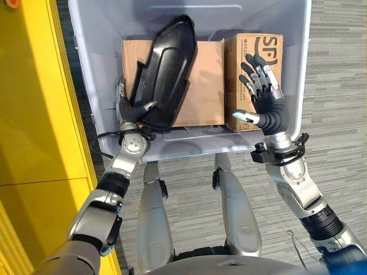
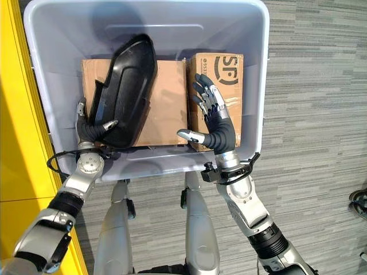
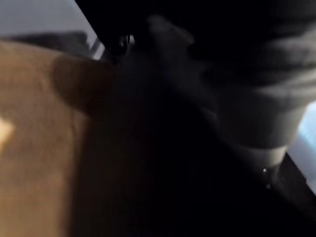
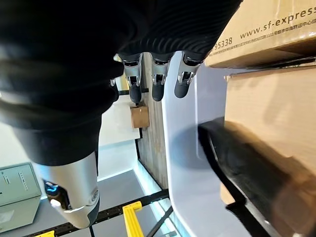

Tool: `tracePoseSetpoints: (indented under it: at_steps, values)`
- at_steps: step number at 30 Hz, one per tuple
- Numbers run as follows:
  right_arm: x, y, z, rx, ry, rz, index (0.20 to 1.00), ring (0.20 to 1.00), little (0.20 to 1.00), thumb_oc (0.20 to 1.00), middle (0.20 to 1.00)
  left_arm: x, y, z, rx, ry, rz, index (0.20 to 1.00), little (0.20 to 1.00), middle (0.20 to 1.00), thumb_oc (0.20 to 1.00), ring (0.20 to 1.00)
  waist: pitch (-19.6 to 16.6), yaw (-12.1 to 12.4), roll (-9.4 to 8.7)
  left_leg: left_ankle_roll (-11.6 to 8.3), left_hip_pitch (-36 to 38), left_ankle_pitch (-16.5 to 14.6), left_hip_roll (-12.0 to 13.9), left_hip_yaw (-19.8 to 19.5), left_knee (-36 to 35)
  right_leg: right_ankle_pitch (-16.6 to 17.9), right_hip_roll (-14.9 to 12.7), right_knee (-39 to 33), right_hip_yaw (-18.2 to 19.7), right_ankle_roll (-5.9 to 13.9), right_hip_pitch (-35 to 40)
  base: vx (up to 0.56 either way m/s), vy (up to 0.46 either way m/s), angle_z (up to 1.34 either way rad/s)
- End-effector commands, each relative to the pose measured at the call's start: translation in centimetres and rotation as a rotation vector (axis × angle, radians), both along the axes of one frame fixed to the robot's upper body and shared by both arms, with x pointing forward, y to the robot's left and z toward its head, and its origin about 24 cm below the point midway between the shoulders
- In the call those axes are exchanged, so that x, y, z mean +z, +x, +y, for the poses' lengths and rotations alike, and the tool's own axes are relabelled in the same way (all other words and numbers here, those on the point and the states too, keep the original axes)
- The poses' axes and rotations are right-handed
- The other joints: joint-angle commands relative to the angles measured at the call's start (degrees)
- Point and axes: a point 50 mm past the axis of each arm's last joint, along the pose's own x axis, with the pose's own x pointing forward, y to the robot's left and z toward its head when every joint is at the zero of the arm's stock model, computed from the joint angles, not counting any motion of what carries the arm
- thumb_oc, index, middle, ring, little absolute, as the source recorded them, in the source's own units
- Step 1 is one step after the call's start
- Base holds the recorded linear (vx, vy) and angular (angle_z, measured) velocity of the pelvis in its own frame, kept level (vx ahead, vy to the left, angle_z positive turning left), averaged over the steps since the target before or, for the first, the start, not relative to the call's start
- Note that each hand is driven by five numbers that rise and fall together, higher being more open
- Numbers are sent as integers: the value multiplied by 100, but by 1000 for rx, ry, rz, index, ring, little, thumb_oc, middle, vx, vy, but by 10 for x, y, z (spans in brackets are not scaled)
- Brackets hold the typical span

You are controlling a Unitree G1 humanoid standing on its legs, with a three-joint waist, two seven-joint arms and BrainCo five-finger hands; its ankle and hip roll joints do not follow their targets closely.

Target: Move parts from the plastic box to the shelf.

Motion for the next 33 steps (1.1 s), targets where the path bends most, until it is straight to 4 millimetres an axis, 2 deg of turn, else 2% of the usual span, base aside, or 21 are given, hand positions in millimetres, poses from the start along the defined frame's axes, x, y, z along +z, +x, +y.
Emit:
tracePoseSetpoints:
  at_steps: [1,3,7,10,15,17,19,22,28,30,33]
  values:
    - [26,-10,-4,26,47,-150,1000,1000,1000,1000,1000,23,13,30,102,208,71,200,200,200,200,200,220,-55,-162,228,220,-225,-142,-80,280,-475,70,671,106,335,373,0,0,0]
    - [25,-11,-3,31,41,-149,1000,1000,1000,1000,1000,29,19,20,66,299,78,200,200,200,200,200,223,-80,-152,231,198,-227,-141,-84,290,-473,79,674,116,342,355,0,0,0]
    - [24,-11,-1,42,39,-145,1000,1000,1000,1000,1000,30,22,13,42,343,85,200,200,200,200,200,213,-97,-156,233,205,-228,-139,-75,283,-472,87,674,133,352,354,3,0,-3]
    - [21,-12,-3,28,25,-138,1000,1000,1000,1000,1000,21,20,1,-9,350,93,200,200,200,200,200,146,-87,-114,240,291,-225,-154,-80,203,-485,72,643,126,353,417,0,0,0]
    - [18,-12,-8,7,20,-130,1000,1000,1000,1000,1000,1,9,0,-23,292,119,200,200,200,200,200,31,-37,-54,246,473,-223,-156,-79,78,-514,61,595,115,358,545,7,-1,0]
    - [15,-12,-9,-4,19,-122,1000,1000,1000,1000,1000,-15,-1,3,-16,234,141,200,200,200,200,200,-56,7,-21,243,608,-224,-163,-69,18,-534,46,586,79,356,647,35,10,-4]
    - [14,-12,-10,-5,19,-115,1000,1000,1000,1000,1000,-19,-4,4,-18,211,148,200,200,200,200,200,-84,22,-7,243,647,-226,-165,-78,-3,-540,43,579,78,357,679,33,6,-12]
    - [9,-9,-15,-37,10,-85,1000,1000,1000,1000,1000,-31,-31,12,-19,95,97,200,200,200,200,200,-323,185,123,222,1056,-198,-180,-105,-207,-579,-3,518,-26,373,1050,81,3,-6]
    - [4,-7,-22,-70,-7,-64,1000,1000,1000,1000,1000,-22,-59,35,12,114,19,200,200,200,200,200,-567,344,228,206,1391,-172,-187,-172,-330,-603,-40,475,-96,372,1384,45,7,11]
    - [3,-5,-25,-80,-15,-56,1000,1000,1000,1000,1000,-13,-68,44,31,149,-16,200,200,200,200,200,-676,408,276,196,1516,-170,-188,-200,-387,-622,-56,438,-143,375,1521,44,18,12]
    - [2,-5,-26,-79,-22,-50,1000,1000,1000,1000,1000,-7,-74,49,40,179,-38,200,200,200,200,200,-744,445,302,193,1618,-172,-181,-222,-425,-625,-68,400,-164,376,1627,35,12,4]
